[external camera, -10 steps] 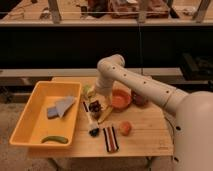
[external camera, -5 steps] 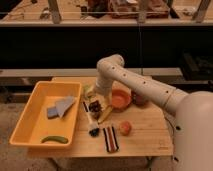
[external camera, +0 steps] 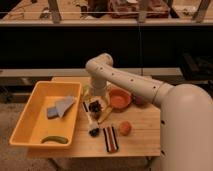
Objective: Place grapes in table surface
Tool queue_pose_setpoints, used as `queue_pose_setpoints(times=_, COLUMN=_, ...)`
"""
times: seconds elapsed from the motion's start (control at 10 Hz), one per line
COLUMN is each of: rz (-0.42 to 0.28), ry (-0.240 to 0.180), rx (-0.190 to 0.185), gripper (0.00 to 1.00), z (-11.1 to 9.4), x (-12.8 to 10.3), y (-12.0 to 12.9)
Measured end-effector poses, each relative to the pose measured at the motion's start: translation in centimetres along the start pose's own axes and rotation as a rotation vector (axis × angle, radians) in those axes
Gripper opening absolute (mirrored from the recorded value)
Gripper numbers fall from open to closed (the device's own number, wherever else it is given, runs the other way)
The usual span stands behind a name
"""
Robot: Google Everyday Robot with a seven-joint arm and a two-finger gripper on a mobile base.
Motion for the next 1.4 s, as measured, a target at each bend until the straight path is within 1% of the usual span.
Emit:
queue_pose_setpoints(times=0.1, rz=-0.008, ry=-0.001, rx=0.000, gripper=0.80, z=0.1, x=-0.3, y=-0.1)
queue_pose_setpoints(times=0.3, rz=-0.019, ry=-0.007, rx=0.012, gripper=0.80, z=0.3, x=-0.6, y=-0.1)
queue_pose_setpoints(times=0.4, rz=-0.029, ry=-0.021, rx=0.046, gripper=0.80, z=0.4, x=-1.2, y=0.6)
queue_pose_setpoints(times=0.5, rz=-0.033, ry=-0.021, rx=0.051, gripper=0.80, z=0.4, x=-1.5, y=0.7)
queue_pose_setpoints(times=0.7, rz=-0.043, ry=-0.024, rx=0.050, gripper=0.78, z=0.4, x=-2.0, y=0.7)
queue_pose_setpoints(times=0.9, rz=-0.046, ry=-0.032, rx=0.055, gripper=0.63, z=0.9, x=-2.1, y=0.6)
queue_pose_setpoints(times=1.0, rz=-0.044, ry=-0.037, rx=0.063, gripper=0.51, z=1.2, x=-2.0, y=0.7)
queue_pose_setpoints(times=1.1, rz=-0.042, ry=-0.038, rx=0.068, gripper=0.43, z=1.4, x=-1.9, y=0.7)
queue_pose_setpoints(times=1.3, rz=-0.040, ry=-0.040, rx=0.073, gripper=0.23, z=1.7, x=-1.8, y=0.8)
queue_pose_setpoints(times=1.4, rz=-0.043, ry=-0.037, rx=0.072, gripper=0.11, z=1.7, x=-1.8, y=0.7)
